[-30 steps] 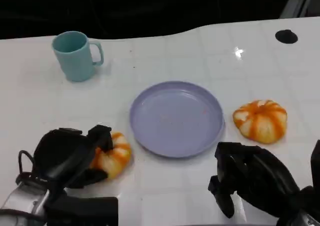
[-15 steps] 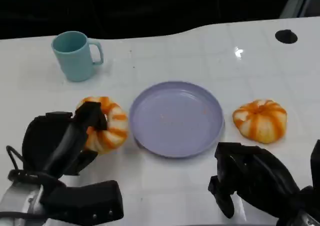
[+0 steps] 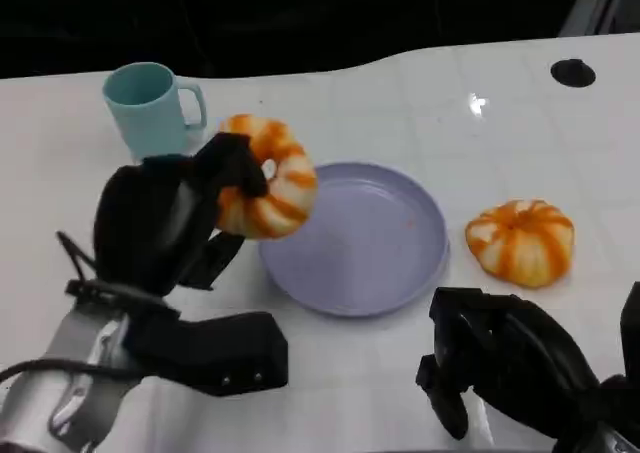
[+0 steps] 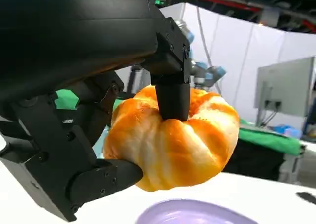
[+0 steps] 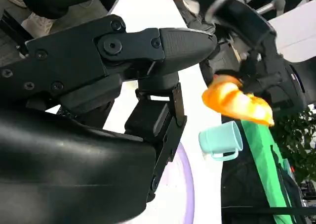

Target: Grasp the bread from the table and place it into the plate.

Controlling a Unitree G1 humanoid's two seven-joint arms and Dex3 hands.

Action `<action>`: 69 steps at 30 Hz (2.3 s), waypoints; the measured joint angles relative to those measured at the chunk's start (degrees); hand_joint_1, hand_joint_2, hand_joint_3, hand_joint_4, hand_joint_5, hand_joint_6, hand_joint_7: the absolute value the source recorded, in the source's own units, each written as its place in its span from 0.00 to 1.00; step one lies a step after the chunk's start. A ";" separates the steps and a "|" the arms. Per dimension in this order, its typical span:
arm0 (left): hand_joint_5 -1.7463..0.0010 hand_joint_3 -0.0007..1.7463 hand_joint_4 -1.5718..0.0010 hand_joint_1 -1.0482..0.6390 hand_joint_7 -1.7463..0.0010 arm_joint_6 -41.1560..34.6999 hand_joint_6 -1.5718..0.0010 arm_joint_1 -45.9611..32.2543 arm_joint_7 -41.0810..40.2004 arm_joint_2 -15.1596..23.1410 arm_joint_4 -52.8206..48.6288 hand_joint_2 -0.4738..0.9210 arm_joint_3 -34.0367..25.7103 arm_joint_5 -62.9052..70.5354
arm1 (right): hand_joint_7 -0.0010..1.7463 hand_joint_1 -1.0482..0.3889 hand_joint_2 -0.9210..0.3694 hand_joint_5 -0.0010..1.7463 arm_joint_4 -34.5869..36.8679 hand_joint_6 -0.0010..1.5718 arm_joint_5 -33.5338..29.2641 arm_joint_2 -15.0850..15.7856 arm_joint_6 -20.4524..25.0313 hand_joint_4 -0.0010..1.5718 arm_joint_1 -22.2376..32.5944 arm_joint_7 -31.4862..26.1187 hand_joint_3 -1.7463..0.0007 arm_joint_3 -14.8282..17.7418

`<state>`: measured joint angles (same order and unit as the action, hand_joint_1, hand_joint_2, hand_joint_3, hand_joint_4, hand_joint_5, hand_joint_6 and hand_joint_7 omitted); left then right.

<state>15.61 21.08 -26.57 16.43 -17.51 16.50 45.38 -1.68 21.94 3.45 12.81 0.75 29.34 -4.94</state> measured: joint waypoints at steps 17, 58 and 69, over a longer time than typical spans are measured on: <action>0.00 0.80 0.38 0.52 0.00 3.41 0.50 14.27 7.95 -7.30 -19.78 0.58 5.68 -4.97 | 0.88 0.09 0.00 0.92 -0.35 0.71 0.04 -0.15 0.03 0.82 0.48 -0.02 0.79 0.00; 0.47 0.14 0.81 0.32 0.92 3.62 0.61 4.09 36.75 -2.85 -6.40 1.00 -0.54 -28.28 | 0.89 0.08 0.00 0.94 -2.05 0.70 0.08 -0.23 0.30 0.81 1.40 -0.03 0.80 -0.04; 0.02 0.21 0.72 0.28 0.12 -1.87 0.76 -13.50 42.79 -10.95 9.61 1.00 -8.32 -54.01 | 0.89 0.09 0.00 0.94 -2.06 0.70 0.01 -0.16 0.38 0.81 1.35 -0.02 0.79 -0.07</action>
<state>13.74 7.58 16.22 5.49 -7.90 8.17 -8.63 -3.74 21.96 3.28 13.19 2.11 29.32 -5.01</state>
